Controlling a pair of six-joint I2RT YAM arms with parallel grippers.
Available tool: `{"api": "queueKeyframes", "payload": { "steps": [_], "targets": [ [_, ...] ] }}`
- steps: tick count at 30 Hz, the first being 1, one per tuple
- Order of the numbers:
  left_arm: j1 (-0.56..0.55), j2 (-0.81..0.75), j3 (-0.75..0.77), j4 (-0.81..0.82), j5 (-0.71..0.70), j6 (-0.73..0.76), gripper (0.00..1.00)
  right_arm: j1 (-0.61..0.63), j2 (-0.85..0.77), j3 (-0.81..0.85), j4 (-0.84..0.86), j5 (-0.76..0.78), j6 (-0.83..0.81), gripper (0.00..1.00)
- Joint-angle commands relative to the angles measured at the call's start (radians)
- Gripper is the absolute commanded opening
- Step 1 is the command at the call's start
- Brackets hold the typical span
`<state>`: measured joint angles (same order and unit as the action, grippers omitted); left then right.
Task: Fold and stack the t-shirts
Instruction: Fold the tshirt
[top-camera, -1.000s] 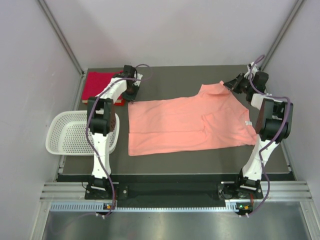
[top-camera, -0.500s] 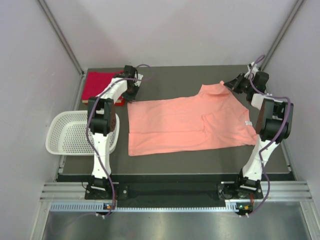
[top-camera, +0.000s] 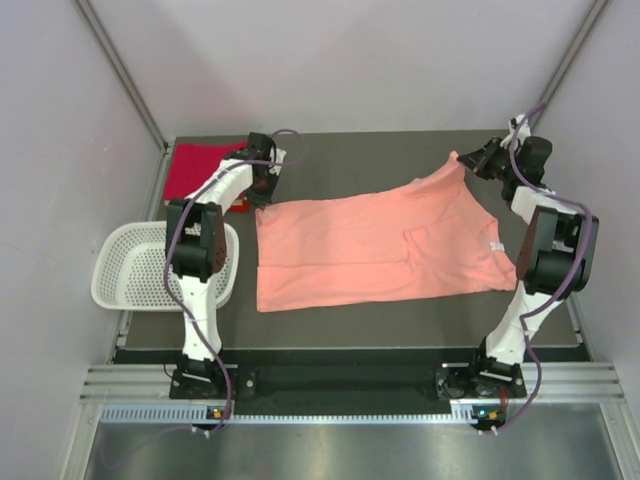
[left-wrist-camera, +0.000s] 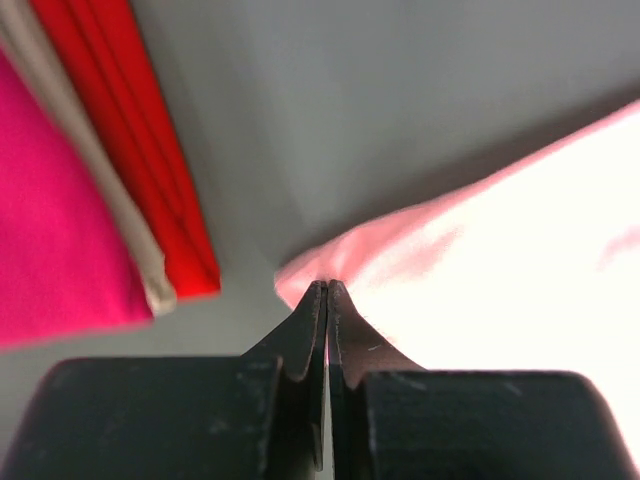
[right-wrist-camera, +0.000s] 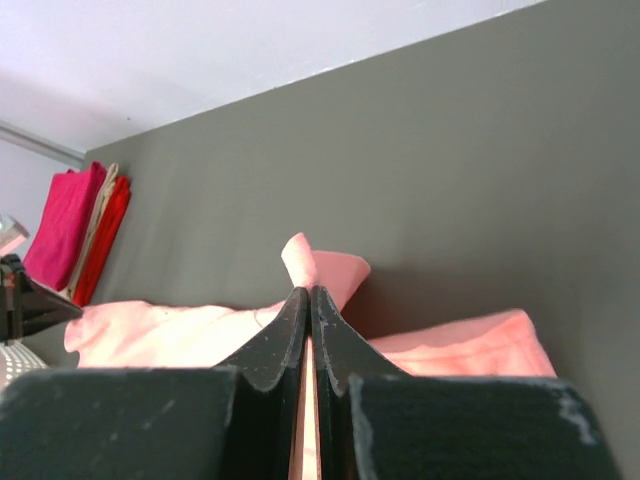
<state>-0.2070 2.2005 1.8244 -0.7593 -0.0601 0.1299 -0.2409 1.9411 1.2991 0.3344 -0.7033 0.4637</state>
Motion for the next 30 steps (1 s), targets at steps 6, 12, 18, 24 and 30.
{"api": "queueKeyframes", "payload": {
  "steps": [6, 12, 18, 24, 30],
  "targets": [
    [0.001, -0.151, -0.076, 0.054, -0.015, -0.042, 0.00, -0.035, -0.114, -0.064, 0.026, 0.005, -0.028, 0.00],
    [0.000, -0.197, -0.114, 0.049, -0.018, -0.049, 0.00, -0.040, -0.174, -0.126, -0.012, 0.034, -0.057, 0.00],
    [-0.026, -0.262, -0.171, 0.049, -0.020, -0.065, 0.00, -0.072, -0.248, -0.184, -0.101, 0.094, -0.086, 0.00],
    [-0.057, -0.303, -0.240, 0.049, -0.029, -0.098, 0.00, -0.080, -0.327, -0.208, -0.178, 0.134, -0.108, 0.00],
    [-0.069, -0.361, -0.312, 0.038, -0.072, -0.105, 0.00, -0.097, -0.396, -0.256, -0.319, 0.182, -0.131, 0.00]
  ]
}}
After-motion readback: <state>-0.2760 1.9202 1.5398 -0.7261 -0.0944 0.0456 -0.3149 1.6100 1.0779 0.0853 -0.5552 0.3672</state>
